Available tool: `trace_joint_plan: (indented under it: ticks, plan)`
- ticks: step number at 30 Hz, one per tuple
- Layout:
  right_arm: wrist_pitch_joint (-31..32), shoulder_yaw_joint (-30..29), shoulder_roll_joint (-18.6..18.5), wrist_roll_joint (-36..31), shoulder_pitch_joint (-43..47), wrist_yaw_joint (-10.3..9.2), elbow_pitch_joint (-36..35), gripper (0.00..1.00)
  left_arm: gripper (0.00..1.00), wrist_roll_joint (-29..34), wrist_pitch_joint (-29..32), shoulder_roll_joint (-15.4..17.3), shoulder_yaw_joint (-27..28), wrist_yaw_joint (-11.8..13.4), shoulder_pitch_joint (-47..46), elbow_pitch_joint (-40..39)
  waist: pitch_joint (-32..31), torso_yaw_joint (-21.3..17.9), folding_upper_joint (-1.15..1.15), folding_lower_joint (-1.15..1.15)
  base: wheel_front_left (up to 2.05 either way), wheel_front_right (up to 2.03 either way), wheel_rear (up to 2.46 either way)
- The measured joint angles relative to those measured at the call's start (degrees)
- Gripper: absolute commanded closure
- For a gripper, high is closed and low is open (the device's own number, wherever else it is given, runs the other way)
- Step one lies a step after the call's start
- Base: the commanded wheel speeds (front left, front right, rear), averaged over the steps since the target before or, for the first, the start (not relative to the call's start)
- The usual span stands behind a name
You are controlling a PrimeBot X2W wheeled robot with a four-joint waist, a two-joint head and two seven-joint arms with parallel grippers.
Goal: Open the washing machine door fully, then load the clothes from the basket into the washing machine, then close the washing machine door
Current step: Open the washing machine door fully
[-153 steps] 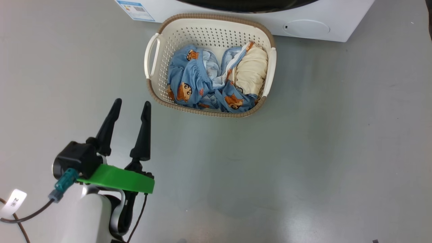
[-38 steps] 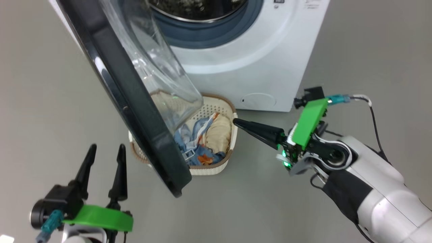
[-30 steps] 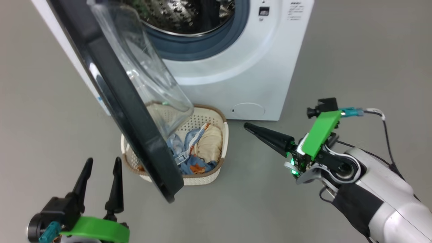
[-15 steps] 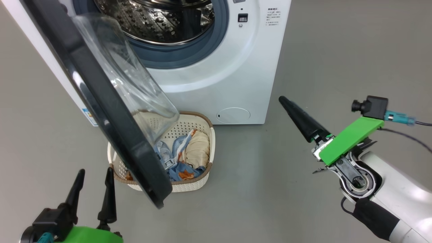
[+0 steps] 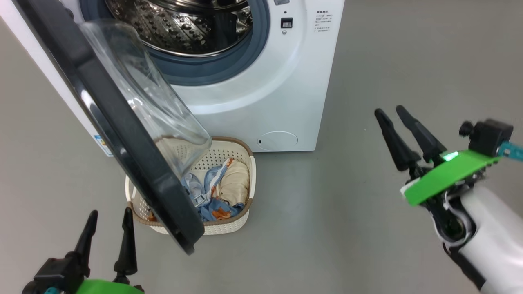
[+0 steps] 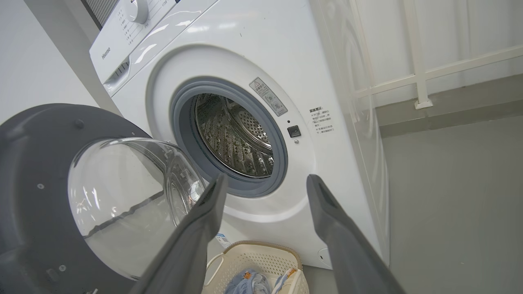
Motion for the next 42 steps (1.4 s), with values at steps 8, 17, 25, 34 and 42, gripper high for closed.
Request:
trace_joint_plan:
  ticks: [8, 17, 25, 34, 42]
  plan:
    - [0.0, -13.21, 6.81, -21.48, 11.0, 0.0, -1.82, 0.0, 0.0, 0.0, 0.0, 0.02, 0.47, 0.25, 1.63, -1.07, -0.86, -0.61, 0.0, 0.0, 0.0, 0.0, 0.0]
    - [0.0, -22.79, 12.18, -35.77, 20.46, 0.0, -6.73, 0.0, 0.0, 0.0, 0.0, 0.07, 1.12, 1.23, 3.92, -2.76, -2.4, -1.88, 0.0, 0.0, 0.0, 0.0, 0.0]
    - [0.0, -27.99, 14.3, -42.81, 27.65, 0.0, -9.43, 0.0, 0.0, 0.0, 0.0, 0.09, 1.9, 1.83, 6.49, -4.34, -4.23, -2.94, 0.0, 0.0, 0.0, 0.0, 0.0]
    - [0.0, -32.26, 16.58, -48.16, 33.25, 0.0, -12.09, 0.0, 0.0, 0.01, 0.0, 0.26, 1.96, 3.25, 10.53, -6.36, -5.9, -3.23, 0.0, 0.0, 0.0, 0.0, 0.0]
    - [0.0, -32.84, 17.48, -49.4, 33.6, 0.0, -12.99, 0.0, 0.0, 0.09, 0.0, 0.3, 1.44, 3.25, 11.63, -7.56, -6.08, -3.2, 0.0, 0.0, 0.0, 0.0, 0.0]
